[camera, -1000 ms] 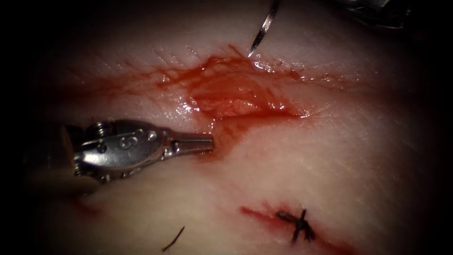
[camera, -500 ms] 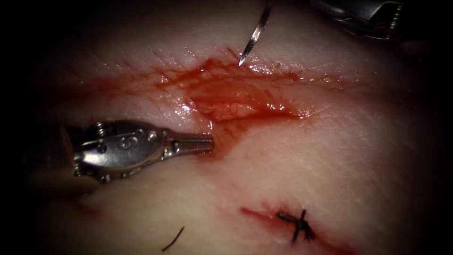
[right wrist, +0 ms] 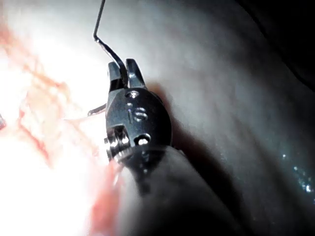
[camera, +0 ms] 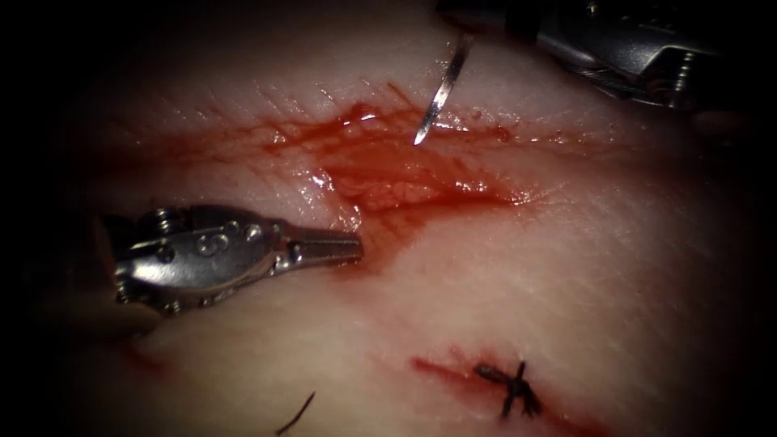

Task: Wound Closure

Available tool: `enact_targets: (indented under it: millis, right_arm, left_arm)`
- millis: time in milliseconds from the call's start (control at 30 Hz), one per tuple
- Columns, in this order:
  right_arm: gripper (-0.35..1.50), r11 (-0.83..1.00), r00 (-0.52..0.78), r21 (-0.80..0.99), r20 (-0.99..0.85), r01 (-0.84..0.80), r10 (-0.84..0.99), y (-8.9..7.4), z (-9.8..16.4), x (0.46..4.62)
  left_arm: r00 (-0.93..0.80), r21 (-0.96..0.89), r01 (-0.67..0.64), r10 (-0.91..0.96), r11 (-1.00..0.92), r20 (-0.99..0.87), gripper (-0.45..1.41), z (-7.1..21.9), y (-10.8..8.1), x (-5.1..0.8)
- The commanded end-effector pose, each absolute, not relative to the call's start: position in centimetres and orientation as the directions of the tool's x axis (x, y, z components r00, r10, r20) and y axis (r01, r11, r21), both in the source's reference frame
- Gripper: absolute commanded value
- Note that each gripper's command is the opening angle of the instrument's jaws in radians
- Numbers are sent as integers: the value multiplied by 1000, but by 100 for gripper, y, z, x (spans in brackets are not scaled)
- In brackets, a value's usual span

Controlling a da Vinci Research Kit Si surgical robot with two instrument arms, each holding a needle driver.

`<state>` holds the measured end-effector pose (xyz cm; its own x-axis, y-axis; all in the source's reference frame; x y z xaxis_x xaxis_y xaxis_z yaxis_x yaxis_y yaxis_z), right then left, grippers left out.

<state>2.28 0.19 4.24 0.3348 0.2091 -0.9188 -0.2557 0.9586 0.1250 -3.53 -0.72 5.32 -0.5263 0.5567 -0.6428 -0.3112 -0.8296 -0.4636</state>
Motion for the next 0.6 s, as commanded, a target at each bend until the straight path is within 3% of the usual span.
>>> enact_targets:
  millis: [33, 600]
  right_arm:
    - [-35, 959, 338, 120, -919, -255, 205, 20, 429, 238]
    - [-35, 957, 368, 97, -908, -274, 198, 9, 438, 254]
  left_arm:
    - [-528, -460, -306, 551, -833, -646, -3, 537, -73, -359]
    - [-529, -459, -304, 549, -835, -647, -3, 532, -74, -360]
